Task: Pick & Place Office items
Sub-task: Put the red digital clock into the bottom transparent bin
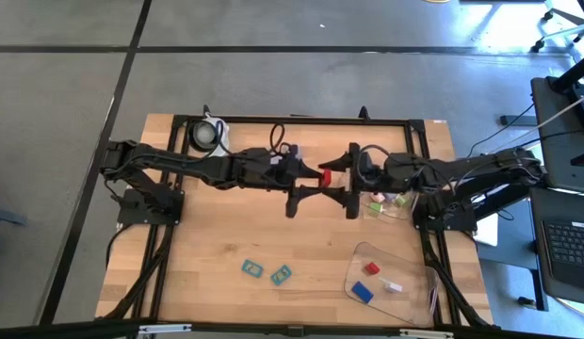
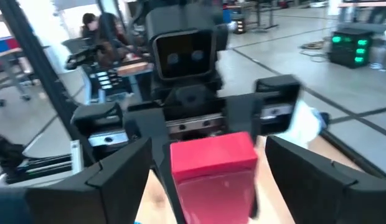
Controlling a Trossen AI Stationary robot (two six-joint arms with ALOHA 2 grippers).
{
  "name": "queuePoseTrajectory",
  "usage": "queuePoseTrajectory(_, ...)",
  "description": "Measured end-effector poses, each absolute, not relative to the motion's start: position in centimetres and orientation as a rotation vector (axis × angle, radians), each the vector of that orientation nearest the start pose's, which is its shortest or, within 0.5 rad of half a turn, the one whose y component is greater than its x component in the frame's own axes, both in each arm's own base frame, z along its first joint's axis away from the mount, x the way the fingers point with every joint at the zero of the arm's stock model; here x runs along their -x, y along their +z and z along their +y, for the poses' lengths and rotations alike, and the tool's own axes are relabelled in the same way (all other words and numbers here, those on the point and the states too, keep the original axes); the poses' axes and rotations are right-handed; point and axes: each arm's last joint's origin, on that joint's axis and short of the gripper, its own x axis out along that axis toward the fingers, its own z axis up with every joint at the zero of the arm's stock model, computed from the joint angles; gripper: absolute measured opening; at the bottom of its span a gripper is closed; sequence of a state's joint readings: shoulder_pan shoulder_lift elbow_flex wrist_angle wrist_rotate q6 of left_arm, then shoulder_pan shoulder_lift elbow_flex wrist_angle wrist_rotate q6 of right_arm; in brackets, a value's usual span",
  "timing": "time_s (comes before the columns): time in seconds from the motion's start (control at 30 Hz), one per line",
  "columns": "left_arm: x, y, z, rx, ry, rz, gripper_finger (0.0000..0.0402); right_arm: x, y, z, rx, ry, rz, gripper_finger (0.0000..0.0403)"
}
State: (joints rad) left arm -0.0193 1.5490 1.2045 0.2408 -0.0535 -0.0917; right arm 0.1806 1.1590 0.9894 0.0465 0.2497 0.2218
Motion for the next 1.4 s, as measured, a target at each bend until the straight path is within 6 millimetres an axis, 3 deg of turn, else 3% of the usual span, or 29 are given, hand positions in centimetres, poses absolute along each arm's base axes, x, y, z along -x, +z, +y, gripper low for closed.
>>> queuePoseTrajectory(0.37, -36.1, 33.3, -0.7, 0.141, -0.027, 0.090, 0.0156, -27.4, 34.6, 4.8, -0.150, -0.020, 0.075, 0.0276)
queuePoseTrajectory(0.87, -36.2, 33.3, -0.8, 0.142, -0.035, 0.088, 0.0161, -27.3, 34.5, 4.9, -0.136, -0.027, 0.084, 0.0147)
queuePoseTrajectory(1.13, -36.2, 33.2, -0.8, 0.148, -0.037, 0.090, 0.0170, -27.3, 34.5, 4.9, -0.156, -0.028, 0.088, 0.0145)
queuePoseTrajectory(1.4, -36.2, 33.3, -0.8, 0.220, -0.029, 0.086, 0.0207, -27.3, 34.4, 4.9, -0.176, -0.030, 0.102, 0.0145)
